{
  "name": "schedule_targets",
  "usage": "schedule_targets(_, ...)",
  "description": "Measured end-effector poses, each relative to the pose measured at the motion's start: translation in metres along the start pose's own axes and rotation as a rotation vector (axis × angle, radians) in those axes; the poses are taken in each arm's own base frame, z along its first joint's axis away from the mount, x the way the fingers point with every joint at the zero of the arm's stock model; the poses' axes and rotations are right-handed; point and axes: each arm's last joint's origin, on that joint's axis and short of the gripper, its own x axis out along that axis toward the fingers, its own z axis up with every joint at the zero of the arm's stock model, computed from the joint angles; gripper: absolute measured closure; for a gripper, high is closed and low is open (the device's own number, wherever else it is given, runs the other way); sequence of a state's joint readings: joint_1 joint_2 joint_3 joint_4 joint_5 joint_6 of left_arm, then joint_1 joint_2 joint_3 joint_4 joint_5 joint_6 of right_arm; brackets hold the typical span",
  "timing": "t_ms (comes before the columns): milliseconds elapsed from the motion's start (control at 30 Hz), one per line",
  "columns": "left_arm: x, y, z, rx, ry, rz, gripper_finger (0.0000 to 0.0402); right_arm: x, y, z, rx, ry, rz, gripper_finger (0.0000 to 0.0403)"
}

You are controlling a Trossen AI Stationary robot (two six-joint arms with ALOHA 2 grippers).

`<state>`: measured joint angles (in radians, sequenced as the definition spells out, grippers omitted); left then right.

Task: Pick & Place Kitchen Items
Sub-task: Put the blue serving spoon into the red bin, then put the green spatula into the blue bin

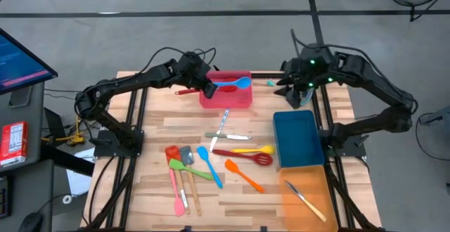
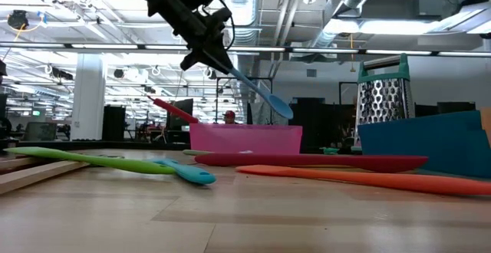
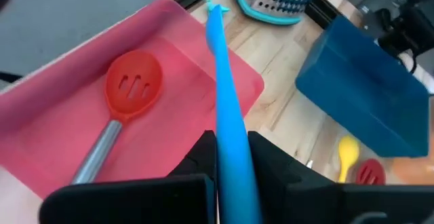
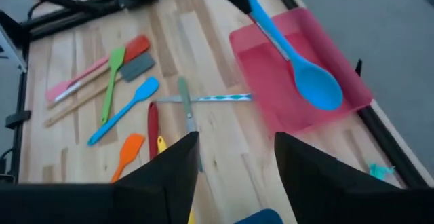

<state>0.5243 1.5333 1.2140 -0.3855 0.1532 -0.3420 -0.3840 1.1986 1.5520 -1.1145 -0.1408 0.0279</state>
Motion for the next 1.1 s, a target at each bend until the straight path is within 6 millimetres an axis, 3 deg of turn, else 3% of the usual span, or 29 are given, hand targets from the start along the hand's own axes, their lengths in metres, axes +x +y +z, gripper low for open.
schedule_targets(200, 0.0, 0.005, -0.007, -0.024, 0.057, 0.094, 0.0371, -0.013, 0.002, -0.005, 0.004, -0.024, -0.01, 0.0234)
schedule_targets(700, 0.015, 0.02, -0.036, -0.035, 0.102, 0.125, 0.0365, -0.005, 0.001, -0.011, -0.006, 0.038, -0.01, 0.0252)
schedule_targets(833, 0.016, 0.021, -0.039, -0.009, 0.111, 0.126, 0.0338, -0.002, 0.0, -0.013, -0.006, 0.05, -0.01, 0.0248)
schedule_targets(1100, 0.017, 0.022, -0.037, 0.072, 0.084, 0.15, 0.0248, -0.002, 0.0, -0.012, -0.009, 0.038, -0.01, 0.0243)
